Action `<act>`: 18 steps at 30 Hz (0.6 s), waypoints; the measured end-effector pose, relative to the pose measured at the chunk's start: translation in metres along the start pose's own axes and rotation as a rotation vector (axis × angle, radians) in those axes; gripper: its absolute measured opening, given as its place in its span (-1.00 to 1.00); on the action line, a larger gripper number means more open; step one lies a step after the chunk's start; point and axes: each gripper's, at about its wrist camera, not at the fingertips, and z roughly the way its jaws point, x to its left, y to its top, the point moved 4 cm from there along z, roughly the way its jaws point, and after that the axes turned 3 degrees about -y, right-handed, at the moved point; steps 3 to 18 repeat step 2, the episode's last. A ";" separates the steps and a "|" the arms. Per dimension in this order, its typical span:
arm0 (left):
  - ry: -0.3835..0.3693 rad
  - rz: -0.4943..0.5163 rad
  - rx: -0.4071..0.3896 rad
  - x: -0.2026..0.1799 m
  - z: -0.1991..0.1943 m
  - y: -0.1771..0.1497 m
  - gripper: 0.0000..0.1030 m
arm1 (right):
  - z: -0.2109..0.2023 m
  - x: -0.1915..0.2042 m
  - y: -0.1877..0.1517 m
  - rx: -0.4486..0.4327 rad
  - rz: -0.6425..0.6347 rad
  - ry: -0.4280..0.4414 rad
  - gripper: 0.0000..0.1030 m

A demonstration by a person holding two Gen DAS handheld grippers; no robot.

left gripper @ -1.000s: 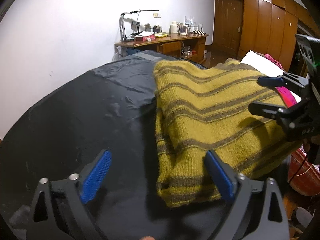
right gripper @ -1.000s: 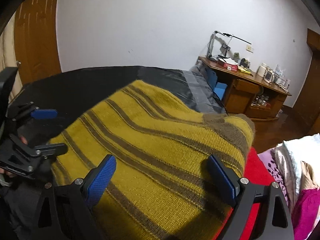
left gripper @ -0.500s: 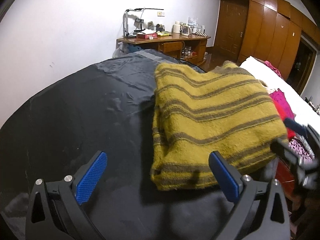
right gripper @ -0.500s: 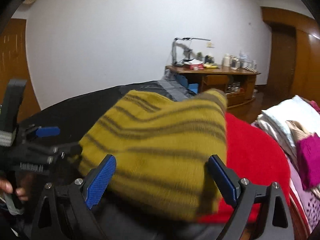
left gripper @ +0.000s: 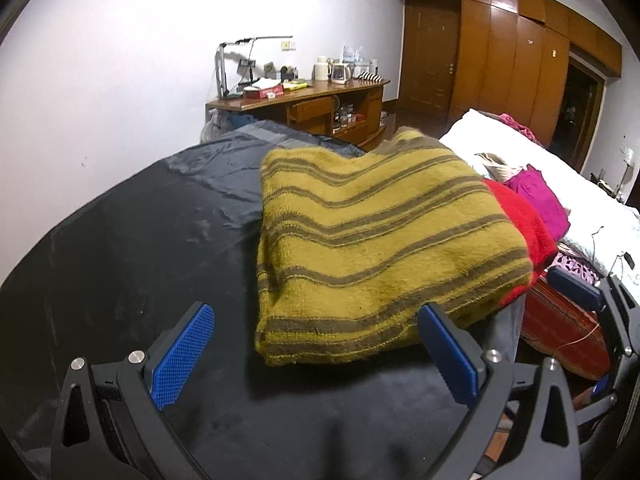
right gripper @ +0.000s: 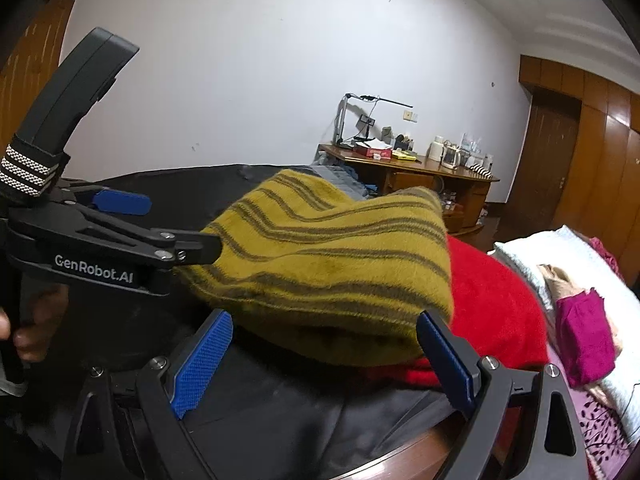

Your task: Fold clothes

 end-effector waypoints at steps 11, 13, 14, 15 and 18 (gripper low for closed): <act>0.002 0.005 -0.003 0.000 -0.002 0.000 0.99 | 0.000 0.004 -0.002 0.007 -0.004 0.004 0.85; 0.002 0.005 -0.003 0.000 -0.002 0.000 0.99 | 0.000 0.004 -0.002 0.007 -0.004 0.004 0.85; 0.002 0.005 -0.003 0.000 -0.002 0.000 0.99 | 0.000 0.004 -0.002 0.007 -0.004 0.004 0.85; 0.002 0.005 -0.003 0.000 -0.002 0.000 0.99 | 0.000 0.004 -0.002 0.007 -0.004 0.004 0.85; 0.002 0.005 -0.003 0.000 -0.002 0.000 0.99 | 0.000 0.004 -0.002 0.007 -0.004 0.004 0.85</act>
